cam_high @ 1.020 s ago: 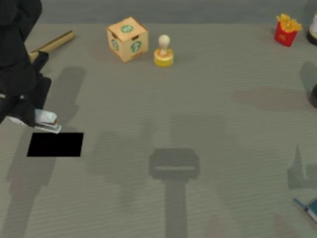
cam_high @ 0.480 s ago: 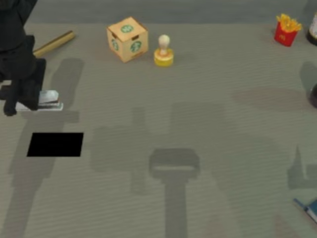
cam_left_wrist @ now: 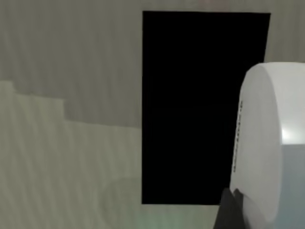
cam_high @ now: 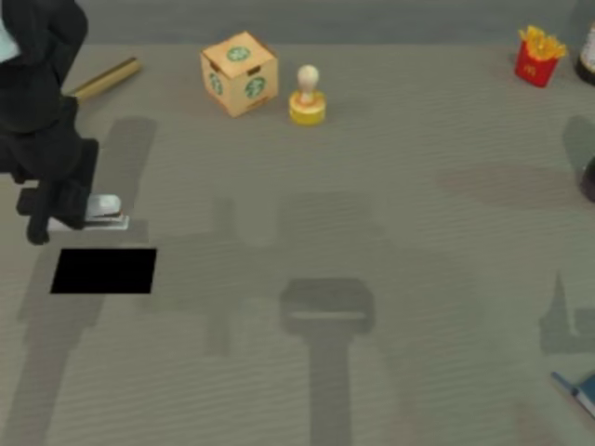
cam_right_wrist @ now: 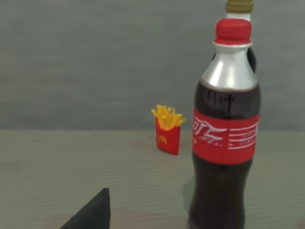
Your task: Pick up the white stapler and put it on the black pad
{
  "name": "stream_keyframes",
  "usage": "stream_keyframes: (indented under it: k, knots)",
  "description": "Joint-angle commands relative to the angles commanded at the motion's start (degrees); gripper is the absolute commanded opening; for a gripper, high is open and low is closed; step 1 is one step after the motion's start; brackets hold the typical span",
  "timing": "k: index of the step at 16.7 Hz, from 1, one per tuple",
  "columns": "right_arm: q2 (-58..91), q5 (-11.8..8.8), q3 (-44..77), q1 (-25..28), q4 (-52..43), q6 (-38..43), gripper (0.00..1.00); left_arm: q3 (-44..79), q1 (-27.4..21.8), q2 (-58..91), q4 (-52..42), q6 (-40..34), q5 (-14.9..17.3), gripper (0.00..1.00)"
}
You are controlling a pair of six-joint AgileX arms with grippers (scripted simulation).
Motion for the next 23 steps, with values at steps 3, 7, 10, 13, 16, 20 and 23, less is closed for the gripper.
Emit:
stream_keyframes:
  k: [3, 7, 10, 13, 16, 20, 23]
  knots:
    - [0.0, 0.0, 0.0, 0.0, 0.0, 0.0, 1.00, -5.4, 0.0, 2.2, 8.0, 0.0, 0.1, 0.00]
    - [0.0, 0.0, 0.0, 0.0, 0.0, 0.0, 1.00, -8.1, 0.0, 3.5, 11.3, 0.0, 0.1, 0.00]
    - [0.0, 0.0, 0.0, 0.0, 0.0, 0.0, 1.00, -8.1, 0.0, 3.5, 11.3, 0.0, 0.1, 0.08]
    - [0.0, 0.0, 0.0, 0.0, 0.0, 0.0, 1.00, -8.1, 0.0, 3.5, 11.3, 0.0, 0.1, 0.30]
    - [0.0, 0.0, 0.0, 0.0, 0.0, 0.0, 1.00, -8.1, 0.0, 3.5, 11.3, 0.0, 0.1, 0.53]
    - [0.0, 0.0, 0.0, 0.0, 0.0, 0.0, 1.00, -8.1, 0.0, 3.5, 11.3, 0.0, 0.1, 0.83]
    - [0.0, 0.0, 0.0, 0.0, 0.0, 0.0, 1.00, -8.1, 0.0, 3.5, 11.3, 0.0, 0.1, 1.00]
